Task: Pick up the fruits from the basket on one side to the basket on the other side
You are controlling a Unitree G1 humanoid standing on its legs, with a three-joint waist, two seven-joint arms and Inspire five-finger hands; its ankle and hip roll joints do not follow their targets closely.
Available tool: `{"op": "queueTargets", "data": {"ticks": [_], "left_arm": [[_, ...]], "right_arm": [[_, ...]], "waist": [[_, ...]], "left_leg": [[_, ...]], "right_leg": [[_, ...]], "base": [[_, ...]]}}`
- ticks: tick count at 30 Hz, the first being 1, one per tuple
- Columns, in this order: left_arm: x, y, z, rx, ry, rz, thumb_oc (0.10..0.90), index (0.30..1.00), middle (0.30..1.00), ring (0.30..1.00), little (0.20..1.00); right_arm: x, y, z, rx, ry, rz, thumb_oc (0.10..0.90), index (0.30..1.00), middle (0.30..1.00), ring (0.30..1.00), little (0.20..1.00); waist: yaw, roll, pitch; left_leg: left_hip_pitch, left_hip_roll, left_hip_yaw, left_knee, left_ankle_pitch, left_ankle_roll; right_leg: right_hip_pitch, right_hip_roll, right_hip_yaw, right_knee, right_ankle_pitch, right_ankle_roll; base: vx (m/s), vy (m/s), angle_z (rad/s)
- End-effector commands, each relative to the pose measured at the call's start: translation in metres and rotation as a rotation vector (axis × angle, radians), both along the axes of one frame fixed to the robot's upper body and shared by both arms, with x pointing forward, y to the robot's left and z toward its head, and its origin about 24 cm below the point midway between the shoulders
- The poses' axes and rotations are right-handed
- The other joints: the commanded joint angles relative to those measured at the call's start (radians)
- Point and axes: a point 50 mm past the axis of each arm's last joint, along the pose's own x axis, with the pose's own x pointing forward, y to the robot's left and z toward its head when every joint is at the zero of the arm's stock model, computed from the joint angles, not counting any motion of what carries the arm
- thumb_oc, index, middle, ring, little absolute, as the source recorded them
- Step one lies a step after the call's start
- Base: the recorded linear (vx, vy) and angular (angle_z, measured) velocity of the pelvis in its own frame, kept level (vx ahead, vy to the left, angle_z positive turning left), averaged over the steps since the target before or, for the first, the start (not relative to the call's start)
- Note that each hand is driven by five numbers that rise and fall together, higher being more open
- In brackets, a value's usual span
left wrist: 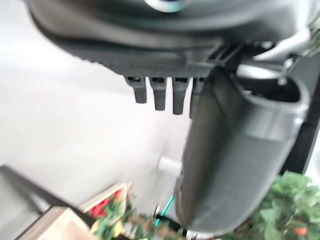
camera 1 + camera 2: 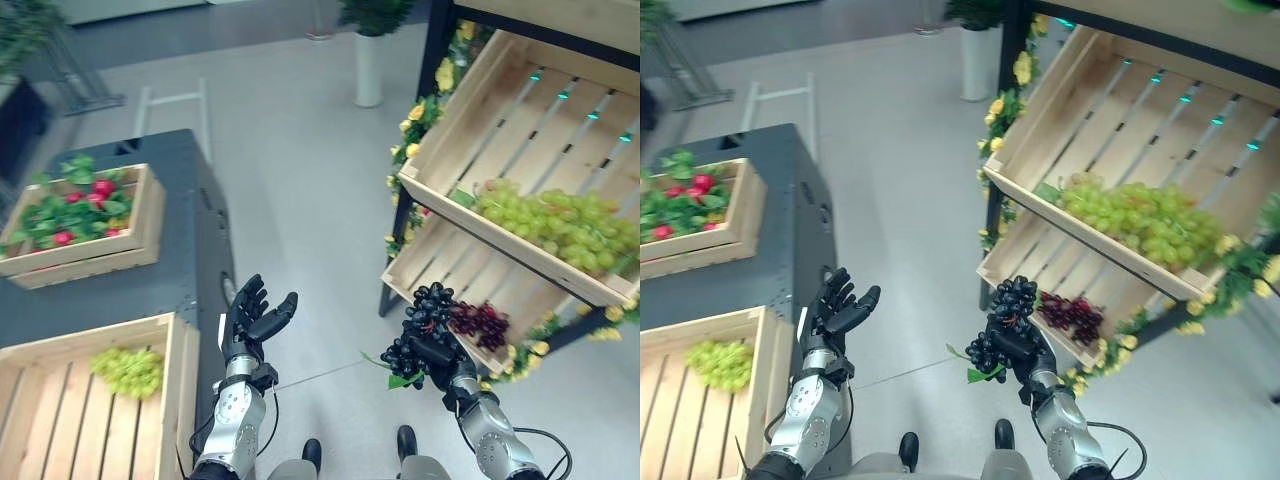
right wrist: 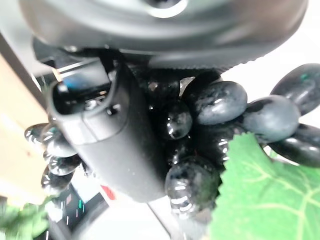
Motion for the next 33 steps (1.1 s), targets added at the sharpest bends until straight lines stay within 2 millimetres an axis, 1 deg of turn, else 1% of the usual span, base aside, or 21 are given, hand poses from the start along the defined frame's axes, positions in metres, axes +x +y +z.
{"op": "queueTargets", "data": {"ticks": [1,2,3,5,7,8,11,15,17,18,19,20,21,22,25,27,28,29,31,32,33], "left_arm": [[0.014,0.023,0.037,0.090,-0.203,0.026,0.800,0.900,0.900,0.900,0.900],[0.014,0.024,0.037,0.099,-0.202,0.013,0.800,0.900,0.900,0.900,0.900],[0.014,0.023,0.034,0.110,-0.177,-0.006,0.800,0.900,0.900,0.900,0.900],[0.014,0.017,0.028,0.100,-0.135,-0.004,0.800,0.900,0.900,0.900,0.900],[0.015,0.013,0.024,0.078,-0.116,-0.007,0.800,0.900,0.900,0.900,0.900],[0.016,0.008,0.018,0.055,-0.092,-0.015,0.800,0.900,0.900,0.900,0.900],[0.013,0.000,0.012,0.040,-0.081,-0.023,0.800,0.900,0.900,0.900,0.900],[0.007,0.000,0.011,0.041,-0.080,-0.050,0.800,0.900,0.900,0.900,0.900],[0.010,-0.001,0.017,0.043,-0.119,-0.060,0.800,0.900,0.900,0.900,0.900],[0.014,-0.002,0.023,0.035,-0.157,-0.059,0.800,0.900,0.900,0.900,0.900],[0.016,-0.002,0.026,0.031,-0.173,-0.060,0.800,0.900,0.900,0.900,0.900],[0.022,-0.003,0.034,0.022,-0.218,-0.064,0.800,0.900,0.900,0.900,0.900],[0.024,-0.004,0.036,0.021,-0.226,-0.066,0.800,0.900,0.900,0.900,0.900],[0.028,-0.006,0.043,0.020,-0.254,-0.075,0.800,0.900,0.900,0.900,0.900],[0.033,-0.010,0.049,0.030,-0.271,-0.098,0.800,0.900,0.900,0.900,0.900],[0.035,-0.013,0.052,0.030,-0.283,-0.110,0.800,0.900,0.900,0.900,0.900],[0.036,-0.013,0.052,0.030,-0.283,-0.110,0.800,0.900,0.900,0.900,0.900],[0.037,-0.014,0.053,0.027,-0.283,-0.126,0.800,0.900,0.900,0.900,0.900],[0.037,-0.016,0.053,0.031,-0.284,-0.143,0.800,0.900,0.900,0.900,0.900],[0.038,-0.016,0.053,0.031,-0.284,-0.145,0.800,0.900,0.900,0.900,0.900],[0.038,-0.016,0.053,0.027,-0.285,-0.147,0.800,0.900,0.900,0.900,0.900]], "right_arm": [[0.039,0.022,0.049,0.116,-0.312,0.061,0.400,0.300,0.300,0.300,0.300],[0.039,0.020,0.047,0.118,-0.311,0.051,0.400,0.300,0.300,0.300,0.300],[0.036,0.019,0.042,0.110,-0.294,0.034,0.400,0.300,0.300,0.300,0.300],[0.038,0.019,0.042,0.104,-0.280,0.025,0.400,0.300,0.300,0.300,0.300],[0.041,0.019,0.045,0.095,-0.296,0.021,0.400,0.300,0.300,0.300,0.300],[0.043,0.017,0.045,0.081,-0.292,0.009,0.400,0.300,0.300,0.300,0.300],[0.044,0.015,0.045,0.072,-0.286,-0.002,0.400,0.300,0.300,0.300,0.300],[0.043,0.008,0.050,0.061,-0.329,-0.030,0.400,0.300,0.300,0.300,0.300],[0.050,0.002,0.063,0.043,-0.392,-0.047,0.400,0.300,0.300,0.300,0.300],[0.058,-0.003,0.072,0.026,-0.438,-0.048,0.400,0.300,0.300,0.300,0.300],[0.061,-0.005,0.077,0.018,-0.457,-0.048,0.400,0.300,0.300,0.300,0.300],[0.073,-0.009,0.091,-0.001,-0.513,-0.050,0.400,0.300,0.300,0.300,0.300],[0.076,-0.010,0.095,-0.005,-0.526,-0.051,0.400,0.300,0.300,0.300,0.300],[0.084,-0.012,0.108,-0.017,-0.577,-0.057,0.400,0.300,0.300,0.300,0.300],[0.096,-0.016,0.134,-0.025,-0.679,-0.059,0.400,0.300,0.300,0.300,0.300],[0.102,-0.017,0.150,-0.030,-0.734,-0.066,0.400,0.300,0.300,0.300,0.300],[0.102,-0.017,0.150,-0.031,-0.734,-0.066,0.400,0.300,0.300,0.300,0.300],[0.107,-0.021,0.163,-0.037,-0.781,-0.082,0.400,0.300,0.300,0.300,0.300],[0.114,-0.026,0.183,-0.043,-0.846,-0.107,0.400,0.300,0.300,0.300,0.300],[0.116,-0.028,0.190,-0.044,-0.869,-0.112,0.400,0.300,0.300,0.300,0.300],[0.120,-0.029,0.202,-0.041,-0.906,-0.121,0.400,0.300,0.300,0.300,0.300]], "waist": [[0.018,0.029,0.007],[0.020,0.027,0.005],[0.028,0.019,-0.002],[0.023,0.020,-0.004],[0.021,0.020,-0.001],[0.020,0.021,0.000],[0.021,0.022,-0.005],[0.015,0.021,0.003],[0.015,0.020,0.040],[0.016,0.023,0.074],[0.016,0.024,0.088],[0.016,0.029,0.125],[0.016,0.030,0.132],[0.014,0.034,0.161],[0.011,0.041,0.202],[0.015,0.044,0.224],[0.015,0.044,0.223],[0.018,0.047,0.239],[0.023,0.052,0.262],[0.025,0.053,0.267],[0.028,0.055,0.276]], "left_leg": [[-0.024,0.026,0.056,0.030,-0.010,-0.028],[-0.030,0.023,0.053,0.034,-0.012,-0.030],[-0.039,0.021,0.055,0.031,-0.015,-0.034],[-0.044,0.023,0.049,0.029,-0.005,-0.036],[-0.047,0.025,0.048,0.035,-0.005,-0.039],[-0.045,0.029,0.054,0.037,-0.004,-0.042],[-0.041,0.029,0.057,0.024,-0.002,-0.042],[-0.048,0.029,0.060,0.056,-0.017,-0.040],[-0.096,0.027,0.059,0.148,-0.038,-0.047],[-0.138,0.026,0.059,0.211,-0.050,-0.052],[-0.154,0.027,0.060,0.235,-0.057,-0.053],[-0.199,0.028,0.069,0.296,-0.075,-0.052],[-0.210,0.029,0.070,0.309,-0.080,-0.052],[-0.256,0.028,0.072,0.367,-0.094,-0.050],[-0.341,0.025,0.068,0.458,-0.118,-0.045],[-0.385,0.017,0.061,0.501,-0.132,-0.038],[-0.387,0.017,0.061,0.503,-0.133,-0.038],[-0.418,0.011,0.055,0.533,-0.144,-0.032],[-0.454,0.006,0.049,0.576,-0.163,-0.025],[-0.465,0.005,0.048,0.584,-0.165,-0.023],[-0.485,0.002,0.046,0.598,-0.167,-0.021]], "right_leg": [[0.020,-0.006,-0.073,0.174,-0.035,0.007],[0.033,0.006,-0.076,0.126,-0.052,-0.011],[0.062,-0.002,-0.097,0.050,-0.035,-0.018],[0.067,0.023,-0.068,0.022,-0.029,-0.023],[0.076,0.028,-0.060,-0.004,-0.020,-0.031],[0.088,0.031,-0.060,-0.029,-0.009,-0.038],[0.102,0.034,-0.065,-0.051,-0.006,-0.039],[0.093,0.035,-0.060,-0.026,-0.020,-0.042],[0.060,0.025,-0.064,0.018,-0.030,-0.048],[0.034,0.019,-0.067,0.055,-0.040,-0.055],[0.023,0.017,-0.069,0.070,-0.045,-0.059],[-0.016,0.013,-0.072,0.119,-0.061,-0.069],[-0.026,0.013,-0.072,0.129,-0.064,-0.071],[-0.071,0.010,-0.072,0.182,-0.078,-0.080],[-0.158,0.009,-0.072,0.278,-0.105,-0.097],[-0.208,0.004,-0.073,0.331,-0.115,-0.101],[-0.210,0.003,-0.072,0.333,-0.116,-0.101],[-0.241,0.000,-0.074,0.368,-0.124,-0.104],[-0.281,-0.005,-0.073,0.420,-0.138,-0.105],[-0.292,-0.005,-0.075,0.432,-0.141,-0.106],[-0.313,-0.009,-0.078,0.453,-0.144,-0.106]], "base": [[-0.13,0.026,-1.13],[-0.06,-0.100,-1.10],[-0.03,-0.104,-0.53],[-0.03,-0.060,-0.11],[-0.01,-0.025,-0.06],[0.02,-0.007,-0.05],[0.02,0.005,-0.08],[0.03,-0.021,-0.04],[-0.12,-0.033,0.01],[-0.19,-0.007,0.01],[-0.24,0.020,-0.01],[-0.16,0.023,-0.03],[-0.21,0.025,-0.08],[-0.13,0.015,-0.05],[-0.13,0.015,0.03],[-0.07,0.009,0.02],[-0.05,0.004,0.03],[-0.02,-0.006,0.07],[-0.02,-0.006,0.19],[-0.02,0.006,0.17],[-0.04,0.009,0.11]]}}
